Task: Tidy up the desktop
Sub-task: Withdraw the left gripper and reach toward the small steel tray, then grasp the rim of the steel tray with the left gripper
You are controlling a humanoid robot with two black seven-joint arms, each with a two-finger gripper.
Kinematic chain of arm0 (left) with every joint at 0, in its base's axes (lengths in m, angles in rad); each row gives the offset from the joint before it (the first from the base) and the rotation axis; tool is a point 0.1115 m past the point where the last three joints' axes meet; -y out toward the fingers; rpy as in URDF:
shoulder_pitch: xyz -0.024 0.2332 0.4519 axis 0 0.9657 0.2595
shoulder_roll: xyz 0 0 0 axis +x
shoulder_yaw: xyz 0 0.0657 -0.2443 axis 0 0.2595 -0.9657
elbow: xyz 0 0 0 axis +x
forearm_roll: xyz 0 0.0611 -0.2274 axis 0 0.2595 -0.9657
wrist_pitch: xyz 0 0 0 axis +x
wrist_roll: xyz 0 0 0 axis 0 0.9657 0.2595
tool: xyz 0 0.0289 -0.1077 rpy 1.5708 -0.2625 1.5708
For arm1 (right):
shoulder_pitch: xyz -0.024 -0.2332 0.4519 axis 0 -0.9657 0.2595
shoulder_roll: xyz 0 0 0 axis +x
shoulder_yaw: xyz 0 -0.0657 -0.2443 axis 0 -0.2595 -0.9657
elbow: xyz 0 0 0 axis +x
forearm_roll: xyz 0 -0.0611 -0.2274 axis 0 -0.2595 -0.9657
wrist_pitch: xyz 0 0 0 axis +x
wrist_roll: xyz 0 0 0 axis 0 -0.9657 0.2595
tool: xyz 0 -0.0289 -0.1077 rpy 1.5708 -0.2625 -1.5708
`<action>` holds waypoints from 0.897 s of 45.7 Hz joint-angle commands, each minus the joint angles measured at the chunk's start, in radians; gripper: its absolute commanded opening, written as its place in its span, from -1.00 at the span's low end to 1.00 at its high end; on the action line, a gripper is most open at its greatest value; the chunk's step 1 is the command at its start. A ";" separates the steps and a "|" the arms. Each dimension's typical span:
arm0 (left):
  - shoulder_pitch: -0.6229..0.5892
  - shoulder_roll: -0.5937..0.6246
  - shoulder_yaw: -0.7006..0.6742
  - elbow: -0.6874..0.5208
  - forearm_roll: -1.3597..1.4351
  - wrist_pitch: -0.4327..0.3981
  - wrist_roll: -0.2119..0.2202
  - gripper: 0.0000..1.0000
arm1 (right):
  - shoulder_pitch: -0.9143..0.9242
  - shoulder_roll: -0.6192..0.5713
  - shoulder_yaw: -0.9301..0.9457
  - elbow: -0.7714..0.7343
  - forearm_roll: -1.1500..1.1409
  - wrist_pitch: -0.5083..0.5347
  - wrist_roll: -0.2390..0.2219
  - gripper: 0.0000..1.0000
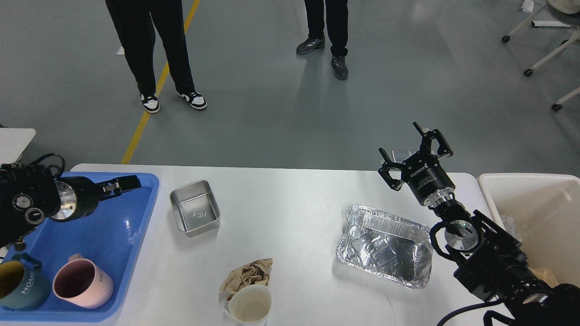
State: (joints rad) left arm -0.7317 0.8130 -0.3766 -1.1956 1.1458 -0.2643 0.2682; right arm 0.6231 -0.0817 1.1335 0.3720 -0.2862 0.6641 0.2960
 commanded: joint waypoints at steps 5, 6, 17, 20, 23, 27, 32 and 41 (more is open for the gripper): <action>0.021 -0.187 0.004 0.175 0.075 0.065 -0.010 0.79 | -0.006 -0.001 0.000 0.001 -0.004 0.000 0.000 1.00; 0.021 -0.199 0.004 0.188 0.075 0.069 -0.010 0.79 | -0.008 -0.001 0.000 -0.001 -0.004 0.000 0.000 1.00; 0.035 -0.307 0.005 0.310 0.103 0.117 -0.023 0.65 | -0.006 -0.001 0.000 0.001 -0.005 0.000 0.000 1.00; 0.040 -0.343 0.004 0.344 0.115 0.126 -0.027 0.60 | -0.006 -0.001 0.000 0.001 -0.005 0.000 0.000 1.00; 0.041 -0.376 0.005 0.370 0.120 0.135 -0.027 0.55 | -0.006 -0.001 0.000 0.001 -0.004 0.000 0.000 1.00; 0.048 -0.411 0.005 0.395 0.121 0.149 -0.027 0.47 | -0.006 -0.003 0.000 -0.001 -0.005 0.000 0.000 1.00; 0.048 -0.459 0.005 0.452 0.127 0.157 -0.029 0.36 | -0.006 -0.004 0.000 -0.001 -0.005 0.000 0.000 1.00; 0.048 -0.514 0.005 0.518 0.149 0.163 -0.035 0.19 | -0.008 -0.007 0.000 -0.001 -0.005 0.000 0.000 1.00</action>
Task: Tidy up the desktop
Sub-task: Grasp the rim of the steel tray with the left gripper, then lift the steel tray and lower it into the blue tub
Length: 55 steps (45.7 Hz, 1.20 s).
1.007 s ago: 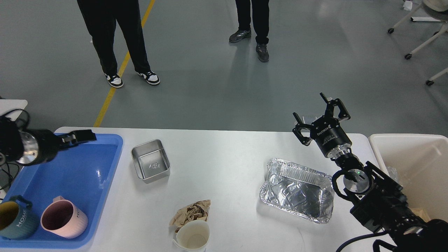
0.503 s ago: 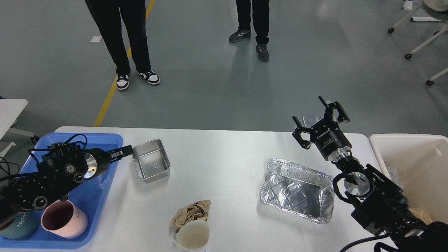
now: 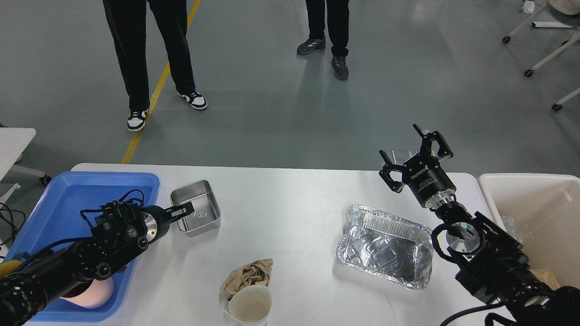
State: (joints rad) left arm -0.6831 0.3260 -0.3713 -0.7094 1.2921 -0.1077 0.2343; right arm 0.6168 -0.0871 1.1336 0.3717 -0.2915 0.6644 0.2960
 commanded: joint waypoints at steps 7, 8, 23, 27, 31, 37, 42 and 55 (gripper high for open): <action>-0.001 -0.033 0.000 0.038 0.004 0.013 -0.001 -0.25 | -0.009 -0.002 0.000 0.000 0.000 0.000 0.000 1.00; 0.000 -0.033 0.000 0.038 0.004 0.013 -0.001 -0.36 | -0.009 -0.002 0.000 0.001 0.000 0.000 0.000 1.00; 0.002 -0.033 0.000 0.033 0.001 -0.006 -0.003 -0.99 | -0.006 0.000 0.000 0.000 0.000 0.000 0.000 1.00; 0.004 -0.033 0.000 0.027 0.001 -0.017 -0.003 -1.00 | -0.003 0.000 0.000 0.001 0.000 -0.002 0.000 1.00; 0.002 -0.033 0.000 0.021 0.001 -0.021 -0.003 -1.00 | 0.000 0.000 0.002 0.001 0.000 -0.002 0.000 1.00; -0.004 -0.005 -0.003 -0.050 -0.004 -0.066 0.013 -1.00 | 0.001 0.000 0.000 0.000 0.000 -0.002 0.000 1.00; -0.033 0.143 -0.024 -0.260 -0.017 -0.157 0.069 -1.00 | 0.000 0.001 0.000 0.001 0.000 -0.002 0.000 1.00; -0.332 0.695 -0.208 -0.782 -0.284 -0.720 0.232 -1.00 | 0.006 0.003 0.000 0.004 0.000 -0.003 -0.001 1.00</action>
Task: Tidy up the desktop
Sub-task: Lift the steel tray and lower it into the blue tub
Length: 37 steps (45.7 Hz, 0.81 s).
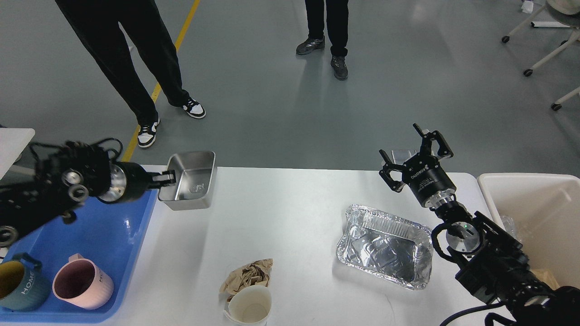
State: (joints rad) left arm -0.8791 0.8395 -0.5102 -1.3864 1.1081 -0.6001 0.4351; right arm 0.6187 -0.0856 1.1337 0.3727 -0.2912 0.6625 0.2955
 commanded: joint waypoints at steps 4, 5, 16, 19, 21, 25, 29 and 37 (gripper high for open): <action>-0.256 0.259 -0.099 -0.105 -0.163 -0.360 0.033 -1.00 | 0.004 0.003 0.000 0.015 0.000 -0.006 -0.001 1.00; -0.283 0.271 -0.096 -0.103 -0.175 -0.360 0.033 -1.00 | 0.004 0.004 0.000 0.018 0.000 -0.006 -0.001 1.00; -0.348 0.312 -0.085 -0.092 -0.189 -0.360 0.031 -1.00 | 0.004 0.012 0.000 0.032 -0.002 -0.009 -0.001 1.00; -0.339 0.316 -0.077 -0.066 -0.177 -0.360 0.027 -1.00 | 0.004 0.012 -0.002 0.035 -0.002 -0.008 -0.003 1.00; -0.311 0.319 -0.067 -0.033 -0.148 -0.360 0.014 -1.00 | 0.006 0.010 -0.009 0.035 -0.002 -0.008 -0.003 1.00; -0.218 0.317 -0.062 0.099 -0.033 -0.360 -0.073 -1.00 | 0.007 0.007 -0.015 0.035 -0.002 -0.008 -0.003 1.00; -0.127 0.303 -0.054 0.252 0.120 -0.245 -0.235 -1.00 | 0.009 0.007 -0.015 0.035 -0.002 -0.008 -0.003 1.00; 0.052 0.205 -0.051 0.598 0.225 -0.004 -0.437 -1.00 | 0.004 0.007 -0.015 0.035 -0.002 -0.006 -0.001 1.00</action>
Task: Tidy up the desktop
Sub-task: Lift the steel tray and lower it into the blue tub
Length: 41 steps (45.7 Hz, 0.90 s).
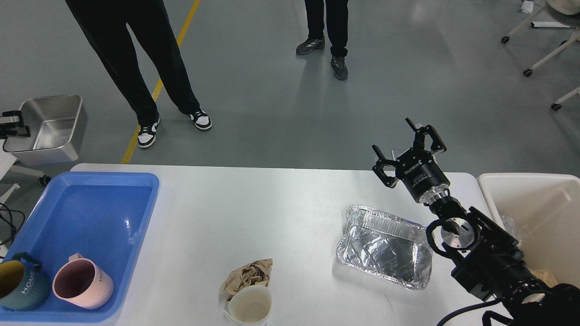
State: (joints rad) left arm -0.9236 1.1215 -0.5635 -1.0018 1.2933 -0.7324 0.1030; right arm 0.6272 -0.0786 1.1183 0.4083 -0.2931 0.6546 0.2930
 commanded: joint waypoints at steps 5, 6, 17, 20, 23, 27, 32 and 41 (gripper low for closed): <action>0.109 -0.209 0.014 0.394 0.050 0.179 -0.147 -1.00 | -0.012 0.002 -0.002 0.000 0.000 0.002 0.002 1.00; 0.109 -0.228 0.020 0.422 0.050 0.192 -0.154 -1.00 | -0.014 0.002 -0.002 0.000 0.000 0.002 0.002 1.00; 0.108 -0.413 0.114 0.586 0.014 0.326 -0.180 -0.97 | -0.020 -0.003 -0.003 0.000 0.000 0.003 0.002 1.00; 0.108 -0.446 0.123 0.612 0.017 0.334 -0.180 -0.97 | -0.021 -0.004 -0.005 -0.002 0.000 0.005 0.002 1.00; 0.108 -0.471 0.155 0.635 0.014 0.346 -0.180 -0.95 | -0.026 -0.004 -0.005 -0.002 0.000 0.005 0.002 1.00; 0.108 -0.506 0.214 0.667 0.009 0.376 -0.183 -0.93 | -0.026 -0.004 -0.005 -0.002 0.000 0.005 0.002 1.00; 0.109 -0.531 0.243 0.678 -0.008 0.413 -0.183 -0.90 | -0.027 -0.004 -0.005 -0.002 0.000 0.005 0.002 1.00; 0.124 -0.606 0.287 0.795 -0.049 0.436 -0.201 -0.88 | -0.037 -0.004 -0.006 0.000 0.000 0.007 0.002 1.00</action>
State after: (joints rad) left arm -0.8069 0.5609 -0.3031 -0.2772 1.2653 -0.3117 -0.0804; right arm 0.5977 -0.0829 1.1136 0.4065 -0.2931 0.6598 0.2946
